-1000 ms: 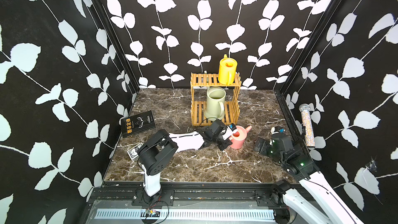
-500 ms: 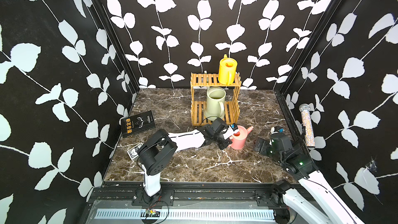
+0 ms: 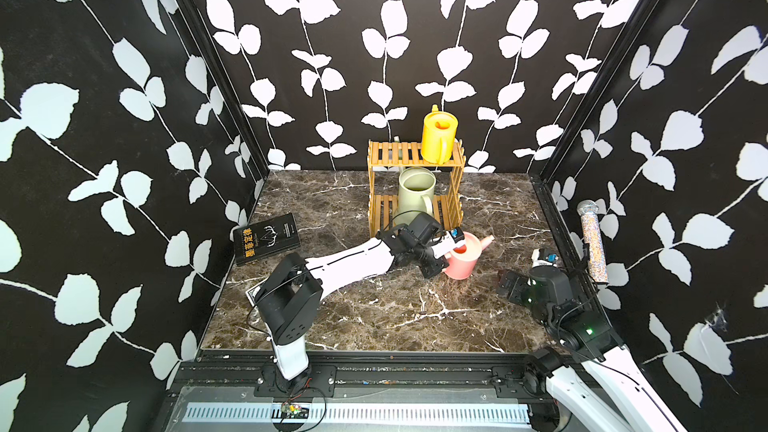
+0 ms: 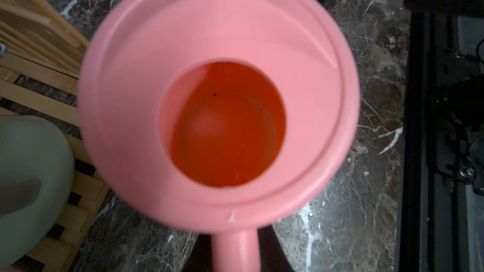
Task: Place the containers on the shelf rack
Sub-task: 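Place the container on the shelf.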
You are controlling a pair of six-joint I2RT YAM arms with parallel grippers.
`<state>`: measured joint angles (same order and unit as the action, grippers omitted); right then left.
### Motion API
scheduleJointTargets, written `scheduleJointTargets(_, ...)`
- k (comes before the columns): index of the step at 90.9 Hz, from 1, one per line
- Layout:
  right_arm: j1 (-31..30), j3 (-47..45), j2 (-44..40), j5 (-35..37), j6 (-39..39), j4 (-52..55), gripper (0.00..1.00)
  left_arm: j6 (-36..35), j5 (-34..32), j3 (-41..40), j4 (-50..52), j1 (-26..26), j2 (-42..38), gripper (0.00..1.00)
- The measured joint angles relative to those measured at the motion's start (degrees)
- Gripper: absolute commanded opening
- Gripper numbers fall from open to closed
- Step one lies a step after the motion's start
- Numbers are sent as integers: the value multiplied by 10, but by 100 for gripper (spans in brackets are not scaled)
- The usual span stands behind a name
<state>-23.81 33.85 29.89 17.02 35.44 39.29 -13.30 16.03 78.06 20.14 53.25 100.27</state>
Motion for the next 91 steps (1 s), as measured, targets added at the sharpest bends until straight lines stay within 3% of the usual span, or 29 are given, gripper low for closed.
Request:
scheduleJointTargets(60,2,-60,-42,61,-223,-141,99,-64,-47,141,191,-38,-39,0)
scheduleJointTargets(91,2,-85,-40,-18,-269,-224,99,-79,-62,175,244,-84,-74,0)
